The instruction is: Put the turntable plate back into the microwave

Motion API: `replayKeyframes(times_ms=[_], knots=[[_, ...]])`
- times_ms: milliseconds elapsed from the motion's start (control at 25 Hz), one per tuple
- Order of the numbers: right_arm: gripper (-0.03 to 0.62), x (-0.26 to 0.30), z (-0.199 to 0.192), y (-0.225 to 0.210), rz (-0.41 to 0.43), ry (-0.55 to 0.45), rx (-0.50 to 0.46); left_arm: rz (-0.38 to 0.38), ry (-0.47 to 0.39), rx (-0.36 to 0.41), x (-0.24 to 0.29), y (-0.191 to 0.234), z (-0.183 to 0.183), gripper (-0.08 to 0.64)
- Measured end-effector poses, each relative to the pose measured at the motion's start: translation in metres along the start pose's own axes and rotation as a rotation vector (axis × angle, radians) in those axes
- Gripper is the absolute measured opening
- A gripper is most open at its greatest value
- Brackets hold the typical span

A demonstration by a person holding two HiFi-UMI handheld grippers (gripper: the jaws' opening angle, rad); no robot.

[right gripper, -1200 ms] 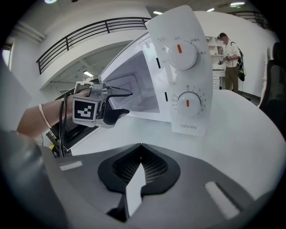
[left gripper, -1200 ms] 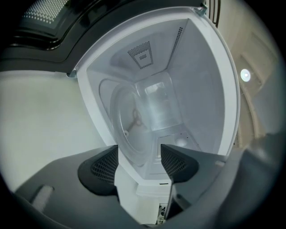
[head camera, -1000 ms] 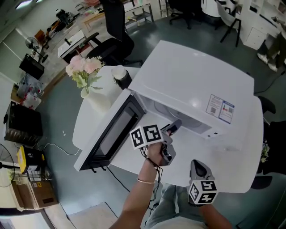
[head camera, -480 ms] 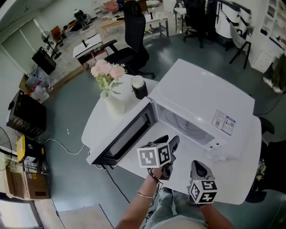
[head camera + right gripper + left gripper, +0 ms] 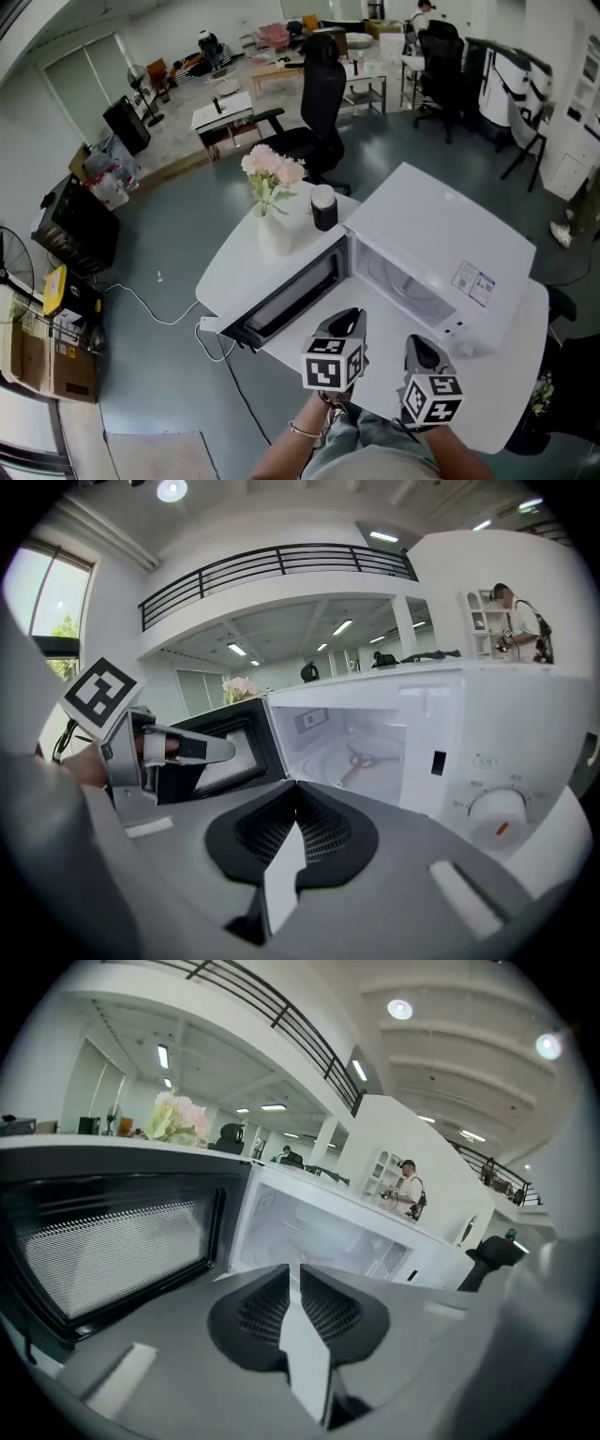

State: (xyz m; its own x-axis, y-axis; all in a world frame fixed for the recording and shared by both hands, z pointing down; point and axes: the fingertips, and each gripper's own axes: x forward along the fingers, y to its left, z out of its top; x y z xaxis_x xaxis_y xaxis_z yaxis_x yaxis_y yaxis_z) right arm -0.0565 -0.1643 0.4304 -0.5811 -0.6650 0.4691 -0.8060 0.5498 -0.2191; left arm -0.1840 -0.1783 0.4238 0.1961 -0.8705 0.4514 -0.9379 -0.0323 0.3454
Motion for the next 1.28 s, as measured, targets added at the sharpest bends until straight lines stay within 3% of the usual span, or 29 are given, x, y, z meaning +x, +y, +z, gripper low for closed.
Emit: replayKeyframes(times_ms=[280, 600, 1280], knots=[[0.011, -0.011, 0.026, 0.014, 0.042, -0.058, -0.054, 0.076, -0.08, 0.071, -0.034, 0.003, 0.0, -0.002], [0.011, -0.017, 0.048, 0.003, 0.001, -0.122, -0.054, 0.1, -0.159, 0.076, -0.053, 0.01, 0.006, -0.002], [0.009, -0.027, 0.056, 0.0, -0.042, -0.15, -0.043, 0.077, -0.152, 0.067, -0.049, 0.008, 0.009, -0.002]])
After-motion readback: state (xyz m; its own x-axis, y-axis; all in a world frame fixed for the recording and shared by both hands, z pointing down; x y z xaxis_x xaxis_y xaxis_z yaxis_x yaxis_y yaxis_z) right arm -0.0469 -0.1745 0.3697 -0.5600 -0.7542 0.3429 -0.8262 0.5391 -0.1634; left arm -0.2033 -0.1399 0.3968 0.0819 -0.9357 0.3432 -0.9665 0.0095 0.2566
